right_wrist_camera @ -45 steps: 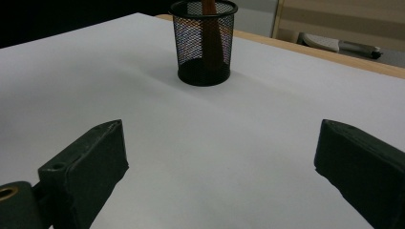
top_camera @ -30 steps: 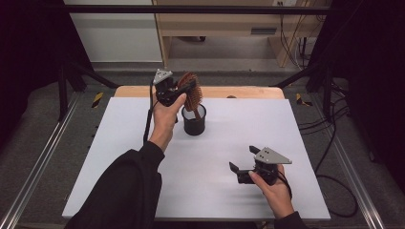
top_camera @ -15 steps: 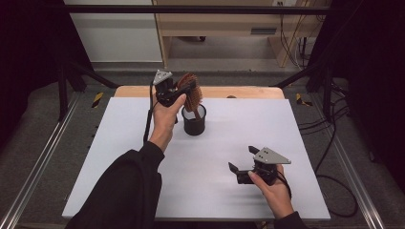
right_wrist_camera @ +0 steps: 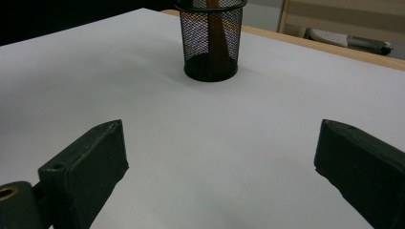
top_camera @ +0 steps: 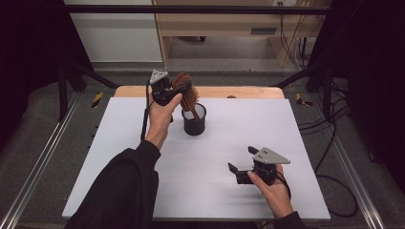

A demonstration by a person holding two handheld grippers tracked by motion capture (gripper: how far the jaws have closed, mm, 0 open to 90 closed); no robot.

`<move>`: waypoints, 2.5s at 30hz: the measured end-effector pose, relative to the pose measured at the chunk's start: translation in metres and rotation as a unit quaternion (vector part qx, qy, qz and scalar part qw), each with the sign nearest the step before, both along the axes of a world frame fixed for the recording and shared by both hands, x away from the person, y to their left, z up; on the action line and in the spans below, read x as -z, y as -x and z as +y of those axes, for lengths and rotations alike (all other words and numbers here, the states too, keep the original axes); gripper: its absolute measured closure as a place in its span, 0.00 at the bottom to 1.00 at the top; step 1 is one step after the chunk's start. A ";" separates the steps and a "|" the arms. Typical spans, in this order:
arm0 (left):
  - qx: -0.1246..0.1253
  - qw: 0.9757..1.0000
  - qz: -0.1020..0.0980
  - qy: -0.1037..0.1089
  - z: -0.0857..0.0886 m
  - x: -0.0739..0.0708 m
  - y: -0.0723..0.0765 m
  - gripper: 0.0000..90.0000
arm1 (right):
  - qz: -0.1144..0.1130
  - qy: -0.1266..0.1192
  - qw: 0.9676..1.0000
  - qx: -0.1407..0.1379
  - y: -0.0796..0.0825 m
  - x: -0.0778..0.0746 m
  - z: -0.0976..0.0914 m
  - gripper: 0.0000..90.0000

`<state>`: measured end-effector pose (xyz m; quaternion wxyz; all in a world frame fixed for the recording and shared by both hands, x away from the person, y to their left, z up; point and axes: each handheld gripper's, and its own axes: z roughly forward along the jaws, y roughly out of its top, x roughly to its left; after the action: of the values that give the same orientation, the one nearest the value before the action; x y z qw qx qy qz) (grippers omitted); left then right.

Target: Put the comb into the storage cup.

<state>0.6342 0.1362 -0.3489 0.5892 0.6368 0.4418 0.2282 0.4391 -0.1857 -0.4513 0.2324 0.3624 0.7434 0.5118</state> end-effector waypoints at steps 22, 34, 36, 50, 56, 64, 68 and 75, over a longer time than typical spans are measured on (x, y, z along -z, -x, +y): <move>0.003 1.000 -0.002 -0.003 0.007 0.004 -0.005 0.46 | -0.001 -0.001 1.000 -0.002 0.000 0.000 0.000 0.04; 0.004 1.000 0.000 0.001 0.009 0.006 -0.007 0.46 | 0.000 0.000 1.000 -0.003 0.000 0.000 0.000 0.04; 0.003 1.000 0.000 0.002 0.011 0.007 -0.008 0.46 | 0.000 0.000 1.000 -0.003 0.000 0.001 0.001 0.04; -0.001 1.000 0.005 0.007 0.013 0.011 -0.012 0.45 | 0.003 0.000 1.000 -0.004 0.000 0.001 0.001 0.04; -0.004 1.000 0.008 0.006 0.015 0.012 -0.013 0.44 | 0.003 0.001 1.000 -0.004 0.000 0.002 0.002 0.04; -0.005 1.000 0.006 0.006 0.016 0.013 -0.015 0.44 | 0.004 0.001 1.000 -0.005 0.000 0.002 0.002 0.04; -0.005 1.000 0.004 0.006 0.015 0.014 -0.015 0.44 | 0.004 0.002 1.000 -0.005 0.000 0.002 0.002 0.04; -0.005 1.000 0.005 0.007 0.017 0.015 -0.016 0.44 | 0.005 0.002 1.000 -0.005 0.000 0.002 0.002 0.04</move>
<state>0.6504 0.1528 -0.3637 0.5903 0.6313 0.4502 0.2246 0.4396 -0.1836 -0.4535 0.2269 0.3602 0.7478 0.5095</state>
